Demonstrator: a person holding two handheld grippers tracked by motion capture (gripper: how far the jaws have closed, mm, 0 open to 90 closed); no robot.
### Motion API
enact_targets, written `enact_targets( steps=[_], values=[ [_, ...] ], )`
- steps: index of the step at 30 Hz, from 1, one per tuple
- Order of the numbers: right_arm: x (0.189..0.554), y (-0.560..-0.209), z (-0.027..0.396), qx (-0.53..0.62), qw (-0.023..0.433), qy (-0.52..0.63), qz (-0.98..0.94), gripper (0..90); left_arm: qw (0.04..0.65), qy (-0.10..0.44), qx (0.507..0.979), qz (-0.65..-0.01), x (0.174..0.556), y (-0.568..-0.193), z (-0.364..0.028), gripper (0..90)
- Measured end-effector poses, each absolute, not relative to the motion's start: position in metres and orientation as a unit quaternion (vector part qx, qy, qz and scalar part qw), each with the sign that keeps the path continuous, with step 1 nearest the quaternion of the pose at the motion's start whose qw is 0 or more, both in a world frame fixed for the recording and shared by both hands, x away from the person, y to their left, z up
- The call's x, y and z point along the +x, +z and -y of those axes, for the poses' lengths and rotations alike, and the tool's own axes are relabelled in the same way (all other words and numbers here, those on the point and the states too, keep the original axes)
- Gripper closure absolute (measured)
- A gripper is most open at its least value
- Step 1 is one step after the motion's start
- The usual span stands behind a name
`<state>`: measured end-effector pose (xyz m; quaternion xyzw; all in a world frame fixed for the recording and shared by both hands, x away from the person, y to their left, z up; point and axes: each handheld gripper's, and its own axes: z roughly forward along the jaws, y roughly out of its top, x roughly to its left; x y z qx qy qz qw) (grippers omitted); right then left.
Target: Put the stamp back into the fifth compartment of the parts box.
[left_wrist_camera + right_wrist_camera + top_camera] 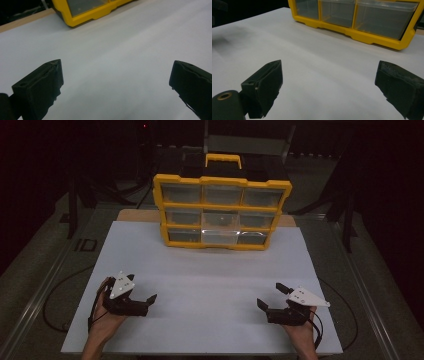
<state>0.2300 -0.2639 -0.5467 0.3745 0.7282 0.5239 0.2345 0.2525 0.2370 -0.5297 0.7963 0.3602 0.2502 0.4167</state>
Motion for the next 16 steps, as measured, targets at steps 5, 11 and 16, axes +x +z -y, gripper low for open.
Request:
enact_targets(
  steps=[5,11,16],
  values=[
    [0.226,-0.543,0.264,0.366,0.238,0.533,-0.725,7.4,0.442,0.266,0.775,-0.365,0.242,-0.535,-0.247,0.2],
    [0.225,-0.543,0.262,0.361,0.238,0.533,-0.727,7.4,0.478,0.282,0.744,-0.372,0.230,-0.536,-0.256,0.2],
    [0.225,-0.546,0.254,0.350,0.237,0.523,-0.740,7.4,0.492,0.280,0.733,-0.376,0.230,-0.536,-0.256,0.2]
  ],
)
